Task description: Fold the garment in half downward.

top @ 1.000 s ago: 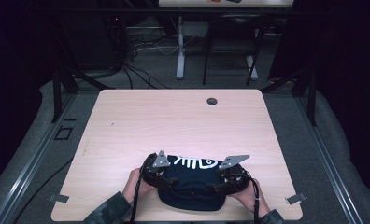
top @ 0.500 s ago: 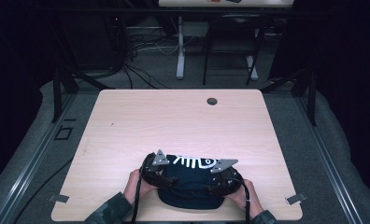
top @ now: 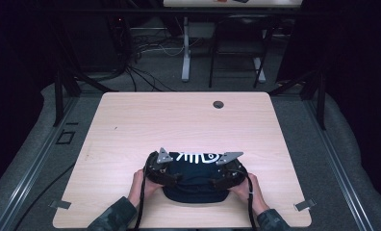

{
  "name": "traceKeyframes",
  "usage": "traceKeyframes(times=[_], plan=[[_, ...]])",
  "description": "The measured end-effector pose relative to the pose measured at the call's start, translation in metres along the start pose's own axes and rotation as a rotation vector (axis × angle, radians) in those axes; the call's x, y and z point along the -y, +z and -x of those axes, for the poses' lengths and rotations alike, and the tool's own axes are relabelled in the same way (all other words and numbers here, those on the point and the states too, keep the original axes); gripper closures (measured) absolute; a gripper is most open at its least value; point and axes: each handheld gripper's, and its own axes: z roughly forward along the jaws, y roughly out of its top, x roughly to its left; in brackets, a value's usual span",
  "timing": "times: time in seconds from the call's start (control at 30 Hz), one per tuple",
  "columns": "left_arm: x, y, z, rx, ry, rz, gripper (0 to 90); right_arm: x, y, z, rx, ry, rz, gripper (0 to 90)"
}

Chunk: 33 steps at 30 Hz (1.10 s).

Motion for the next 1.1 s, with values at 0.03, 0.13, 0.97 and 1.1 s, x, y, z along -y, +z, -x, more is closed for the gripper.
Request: traceKeyframes(times=[0.03,0.13,0.97,1.1], plan=[[0.0,0.001,-0.001,-0.003,-0.006,0.003,15.7,-0.001,0.001,0.002,0.001,0.001,-0.003,17.1],[0.0,0.001,-0.004,-0.006,-0.013,0.012,15.6,-0.003,0.004,0.005,-0.001,0.009,0.015,17.0],[0.025,-0.044,-0.057,-0.095,-0.153,0.092,0.1,0.045,-0.069,0.048,0.123,0.24,0.185,1.1],[0.028,-0.04,-0.064,-0.091,-0.167,0.065,0.0,0.055,-0.066,0.054,0.139,0.254,0.152,1.0]])
